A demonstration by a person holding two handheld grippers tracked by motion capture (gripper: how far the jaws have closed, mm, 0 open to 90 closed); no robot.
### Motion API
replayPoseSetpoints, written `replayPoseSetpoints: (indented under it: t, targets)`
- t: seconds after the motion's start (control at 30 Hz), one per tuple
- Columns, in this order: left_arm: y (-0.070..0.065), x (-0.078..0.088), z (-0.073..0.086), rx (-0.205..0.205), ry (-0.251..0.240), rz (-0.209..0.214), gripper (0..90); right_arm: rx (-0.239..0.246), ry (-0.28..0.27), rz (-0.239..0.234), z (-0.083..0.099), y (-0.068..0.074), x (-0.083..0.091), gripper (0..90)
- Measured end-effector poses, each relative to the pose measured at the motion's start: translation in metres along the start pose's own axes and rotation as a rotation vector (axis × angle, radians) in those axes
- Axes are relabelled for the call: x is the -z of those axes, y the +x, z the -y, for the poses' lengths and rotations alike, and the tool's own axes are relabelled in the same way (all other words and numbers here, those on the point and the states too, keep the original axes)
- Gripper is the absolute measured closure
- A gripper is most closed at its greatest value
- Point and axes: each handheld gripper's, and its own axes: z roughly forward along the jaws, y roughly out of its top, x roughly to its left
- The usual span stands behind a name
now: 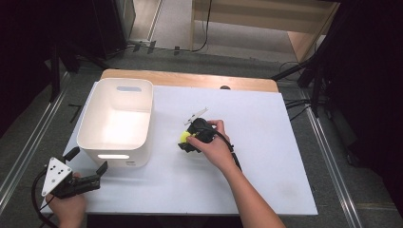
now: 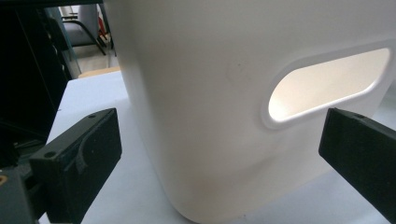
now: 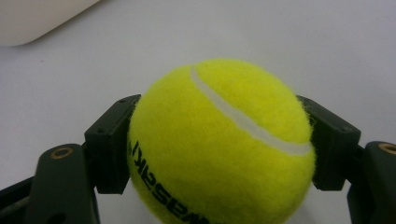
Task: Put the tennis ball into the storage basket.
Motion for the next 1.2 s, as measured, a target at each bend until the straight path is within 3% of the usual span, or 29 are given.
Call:
replayPoseSetpoints:
  t: [1.2]
  targets:
    - [0.000,0.000,0.000,0.000,0.000,0.001,0.0,0.079,-0.022,-0.064,-0.033,0.013,0.029,22.6]
